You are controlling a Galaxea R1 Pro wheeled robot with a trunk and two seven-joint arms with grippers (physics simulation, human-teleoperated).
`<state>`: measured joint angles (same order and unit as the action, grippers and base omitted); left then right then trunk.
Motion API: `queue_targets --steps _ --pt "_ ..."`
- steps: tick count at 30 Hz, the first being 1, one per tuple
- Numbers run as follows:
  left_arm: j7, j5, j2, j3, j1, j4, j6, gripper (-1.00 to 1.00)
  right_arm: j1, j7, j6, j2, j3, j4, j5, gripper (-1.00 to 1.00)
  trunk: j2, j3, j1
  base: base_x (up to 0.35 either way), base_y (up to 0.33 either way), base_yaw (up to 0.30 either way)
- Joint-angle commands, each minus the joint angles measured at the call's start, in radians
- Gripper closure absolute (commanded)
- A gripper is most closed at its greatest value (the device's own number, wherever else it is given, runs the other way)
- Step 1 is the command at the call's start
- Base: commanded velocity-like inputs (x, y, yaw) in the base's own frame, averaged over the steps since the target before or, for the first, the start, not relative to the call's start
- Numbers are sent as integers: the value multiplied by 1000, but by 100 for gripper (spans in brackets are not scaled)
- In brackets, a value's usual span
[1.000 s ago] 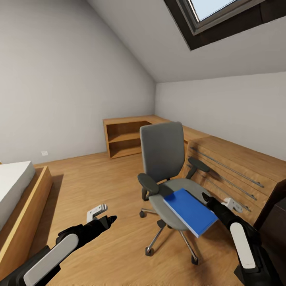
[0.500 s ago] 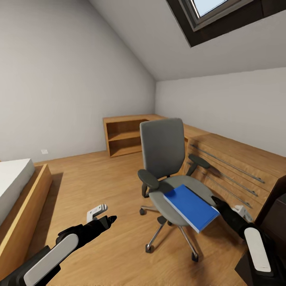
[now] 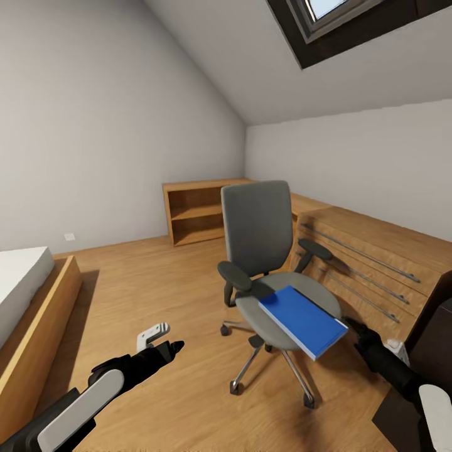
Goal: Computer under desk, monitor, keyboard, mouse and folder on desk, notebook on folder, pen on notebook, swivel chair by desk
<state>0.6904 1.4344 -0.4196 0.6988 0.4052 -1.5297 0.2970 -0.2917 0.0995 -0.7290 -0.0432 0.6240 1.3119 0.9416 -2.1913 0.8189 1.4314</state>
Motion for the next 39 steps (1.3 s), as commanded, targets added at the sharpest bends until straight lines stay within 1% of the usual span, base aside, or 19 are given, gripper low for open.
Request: queue_targets --steps 1,6,11,17,24,27,32,34,35,37,39 --pt "6 4 -1 2 1 -1 1 -100 -1 6 -7 0 6 -4 0 -100 -8 4 4 0 0 0" --pt "6 4 -1 2 1 -1 1 -100 0 7 -7 -1 12 -37 6 -100 -43 20 23 0 0 0" --pt "6 4 -1 4 1 -1 1 -100 0 8 -6 -1 14 -45 8 -100 -78 36 42 0 0 0" --pt "6 4 -1 4 1 -1 -2 -100 0 8 2 -1 11 -123 8 -100 -120 54 65 0 0 0" --pt "6 4 -1 4 1 -1 -3 -100 0 9 4 0 7 -140 8 -100 -169 76 92 0 0 0" --pt "5 5 -1 5 1 -1 -3 -100 -1 9 5 0 3 -157 6 -100 -169 76 92 0 0 0" --pt "1 6 -1 7 1 -1 -3 -100 -3 11 5 0 -21 -169 5 -100 -169 76 92 0 0 0" --pt "0 6 -1 8 1 -1 -2 -100 -6 10 13 0 -52 -173 2 -100 -169 76 92 0 0 0" --pt "0 6 -1 8 1 -1 -2 -100 -6 10 17 0 -58 -174 1 -100 -169 76 92 0 0 0" --pt "-1 6 -1 8 1 -1 -2 -100 -7 10 41 1 -76 -175 1 -100 -169 76 92 0 0 0" --pt "-1 7 -1 9 1 -1 -2 -100 -7 10 82 2 -100 -176 0 -100 -169 76 92 0 0 0"
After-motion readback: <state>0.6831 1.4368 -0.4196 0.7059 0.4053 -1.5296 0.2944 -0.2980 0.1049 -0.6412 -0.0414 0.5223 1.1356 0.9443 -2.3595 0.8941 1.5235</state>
